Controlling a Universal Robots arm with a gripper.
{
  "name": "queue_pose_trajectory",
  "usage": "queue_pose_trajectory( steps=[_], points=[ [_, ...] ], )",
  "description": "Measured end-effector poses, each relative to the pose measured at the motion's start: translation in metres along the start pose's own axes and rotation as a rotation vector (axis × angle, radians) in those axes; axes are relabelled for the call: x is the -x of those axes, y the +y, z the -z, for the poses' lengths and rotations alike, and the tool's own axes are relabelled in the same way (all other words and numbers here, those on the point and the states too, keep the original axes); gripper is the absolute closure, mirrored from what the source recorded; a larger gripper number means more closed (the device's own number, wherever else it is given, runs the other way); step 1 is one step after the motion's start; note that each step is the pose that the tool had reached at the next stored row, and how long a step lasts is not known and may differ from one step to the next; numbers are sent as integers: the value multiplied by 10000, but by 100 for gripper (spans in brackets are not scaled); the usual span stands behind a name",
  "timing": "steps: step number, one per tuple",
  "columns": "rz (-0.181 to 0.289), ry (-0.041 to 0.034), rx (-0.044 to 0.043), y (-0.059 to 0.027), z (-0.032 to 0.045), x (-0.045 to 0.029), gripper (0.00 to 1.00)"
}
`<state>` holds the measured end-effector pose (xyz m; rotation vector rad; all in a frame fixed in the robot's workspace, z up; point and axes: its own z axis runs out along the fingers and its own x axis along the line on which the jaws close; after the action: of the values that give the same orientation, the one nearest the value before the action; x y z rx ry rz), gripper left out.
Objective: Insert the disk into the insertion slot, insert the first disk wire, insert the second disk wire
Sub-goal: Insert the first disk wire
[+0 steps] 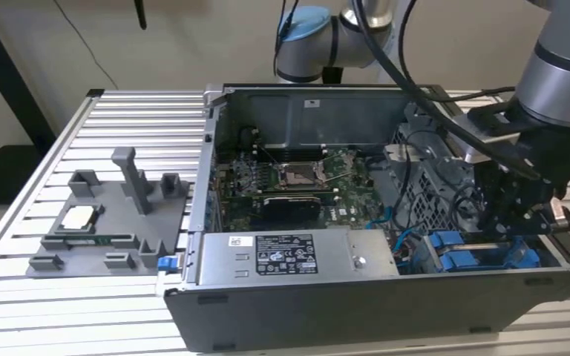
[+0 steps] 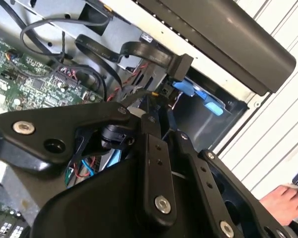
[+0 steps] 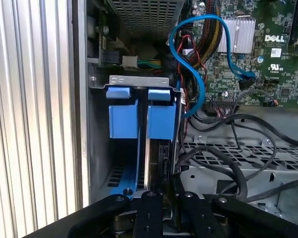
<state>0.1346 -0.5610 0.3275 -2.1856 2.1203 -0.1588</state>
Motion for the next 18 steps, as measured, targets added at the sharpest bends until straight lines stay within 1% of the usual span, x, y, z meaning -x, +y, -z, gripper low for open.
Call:
queue_pose_trajectory(
  steps=[2, 3, 5, 12, 18],
  points=[
    [-2, 0, -2, 1, -3, -1, 80],
    [-2, -4, -1, 0, 2, -1, 74],
    [-2, -10, 19, -5, 34, -1, 74],
    [0, -4, 88, -33, 236, -3, 74],
    [1, -4, 166, -55, 396, -5, 74]
  ],
)
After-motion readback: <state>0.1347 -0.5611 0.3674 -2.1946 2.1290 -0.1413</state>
